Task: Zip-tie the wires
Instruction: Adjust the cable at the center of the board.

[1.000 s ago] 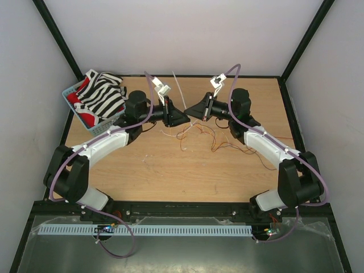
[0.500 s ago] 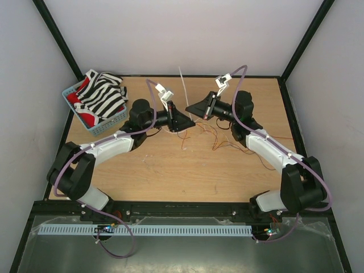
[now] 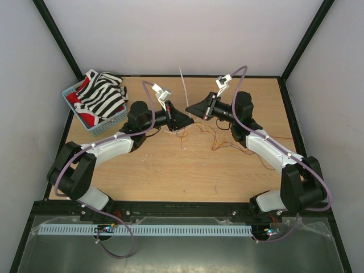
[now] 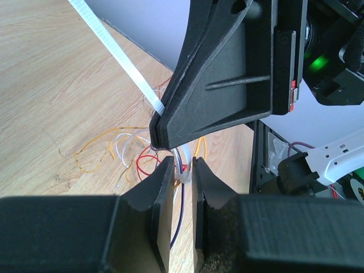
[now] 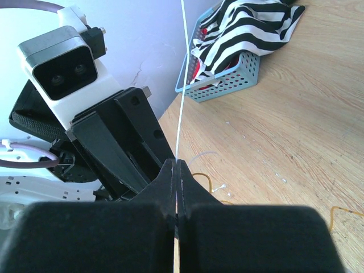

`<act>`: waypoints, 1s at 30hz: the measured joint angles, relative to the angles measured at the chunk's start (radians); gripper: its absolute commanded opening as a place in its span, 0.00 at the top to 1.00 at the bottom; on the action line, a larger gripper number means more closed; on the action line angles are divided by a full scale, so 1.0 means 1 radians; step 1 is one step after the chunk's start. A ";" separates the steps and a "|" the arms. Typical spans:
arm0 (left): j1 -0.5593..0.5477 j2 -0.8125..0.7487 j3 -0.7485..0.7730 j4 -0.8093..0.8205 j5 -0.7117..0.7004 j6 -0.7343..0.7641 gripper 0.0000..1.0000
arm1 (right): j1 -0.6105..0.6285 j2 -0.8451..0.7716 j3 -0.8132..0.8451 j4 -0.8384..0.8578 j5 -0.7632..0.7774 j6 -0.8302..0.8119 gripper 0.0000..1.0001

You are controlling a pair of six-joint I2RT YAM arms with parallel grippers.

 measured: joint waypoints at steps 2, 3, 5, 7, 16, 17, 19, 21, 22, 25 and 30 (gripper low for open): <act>0.000 0.000 0.000 0.003 0.000 0.000 0.83 | 0.000 0.000 0.000 0.000 0.001 0.000 1.00; 0.000 0.000 0.000 0.005 0.000 0.000 0.84 | 0.000 0.000 0.000 0.000 0.001 0.000 1.00; -0.002 0.000 0.000 0.006 0.001 0.001 0.85 | 0.000 0.000 0.000 0.001 0.001 0.000 1.00; -0.004 0.000 0.000 0.006 0.001 0.003 0.86 | 0.000 0.000 0.000 0.001 0.002 0.000 1.00; -0.011 0.010 0.000 0.039 0.001 0.014 0.93 | 0.000 0.000 0.031 -0.012 0.020 -0.001 1.00; -0.010 0.010 0.000 0.042 0.000 0.016 0.96 | 0.000 0.000 0.036 -0.018 0.020 -0.001 1.00; -0.010 0.010 0.000 0.050 0.000 0.021 0.99 | 0.000 0.000 0.042 -0.025 0.022 -0.002 1.00; -0.010 0.010 0.000 0.056 0.000 0.023 1.00 | 0.000 0.000 0.048 -0.033 0.024 -0.004 1.00; -0.010 0.010 -0.001 0.058 -0.001 0.024 1.00 | 0.000 0.000 0.050 -0.035 0.025 -0.005 1.00; -0.010 0.010 -0.003 0.065 -0.003 0.025 1.00 | 0.000 0.000 0.060 -0.053 0.030 -0.009 1.00; -0.009 0.010 -0.011 0.091 -0.014 0.026 1.00 | 0.000 0.003 0.096 -0.098 0.032 -0.026 1.00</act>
